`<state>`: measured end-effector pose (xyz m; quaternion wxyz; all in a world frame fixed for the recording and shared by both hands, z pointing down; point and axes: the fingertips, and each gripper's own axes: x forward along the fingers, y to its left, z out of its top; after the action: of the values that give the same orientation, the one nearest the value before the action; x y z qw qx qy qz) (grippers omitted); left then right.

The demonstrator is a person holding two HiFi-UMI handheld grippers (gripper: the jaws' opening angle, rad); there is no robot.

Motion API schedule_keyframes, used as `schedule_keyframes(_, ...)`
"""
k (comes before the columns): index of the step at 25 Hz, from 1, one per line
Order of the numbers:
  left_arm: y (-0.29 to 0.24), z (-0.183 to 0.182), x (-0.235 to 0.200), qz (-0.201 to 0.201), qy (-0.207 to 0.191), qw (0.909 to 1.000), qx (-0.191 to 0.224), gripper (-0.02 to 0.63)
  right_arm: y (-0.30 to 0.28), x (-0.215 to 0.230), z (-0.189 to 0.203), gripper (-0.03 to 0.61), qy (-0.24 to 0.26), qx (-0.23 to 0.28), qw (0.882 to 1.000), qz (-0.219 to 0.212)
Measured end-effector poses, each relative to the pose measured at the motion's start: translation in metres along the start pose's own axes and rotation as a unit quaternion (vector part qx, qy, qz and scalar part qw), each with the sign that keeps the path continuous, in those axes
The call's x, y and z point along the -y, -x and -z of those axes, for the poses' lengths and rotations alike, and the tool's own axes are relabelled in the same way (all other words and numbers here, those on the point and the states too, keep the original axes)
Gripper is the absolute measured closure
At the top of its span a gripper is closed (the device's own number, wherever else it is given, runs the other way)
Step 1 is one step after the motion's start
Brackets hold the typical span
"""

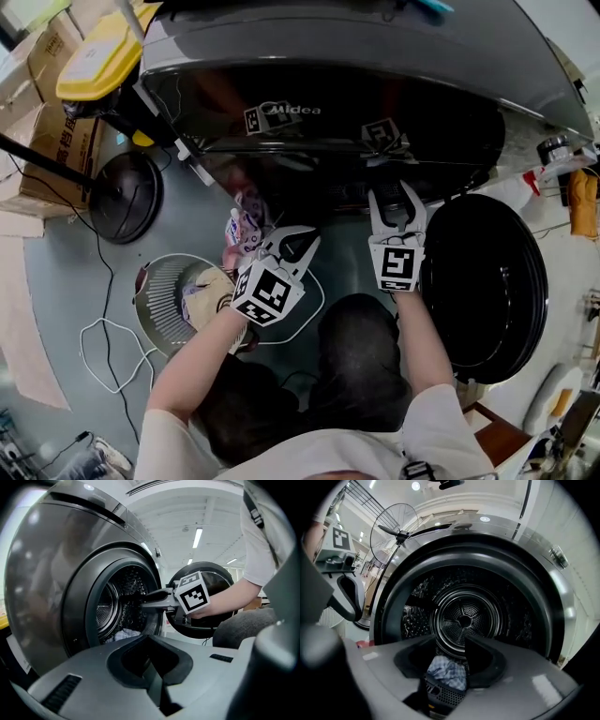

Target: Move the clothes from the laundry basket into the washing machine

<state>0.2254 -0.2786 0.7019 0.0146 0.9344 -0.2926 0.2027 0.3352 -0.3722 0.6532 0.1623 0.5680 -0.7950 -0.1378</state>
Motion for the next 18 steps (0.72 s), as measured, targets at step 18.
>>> schedule_keyframes(18, 0.041, -0.035, -0.01, -0.092, 0.109, 0.9897, 0.001, 0.607, 0.049, 0.008, -0.081, 0.529, -0.077, -0.049, 0.995, -0.033)
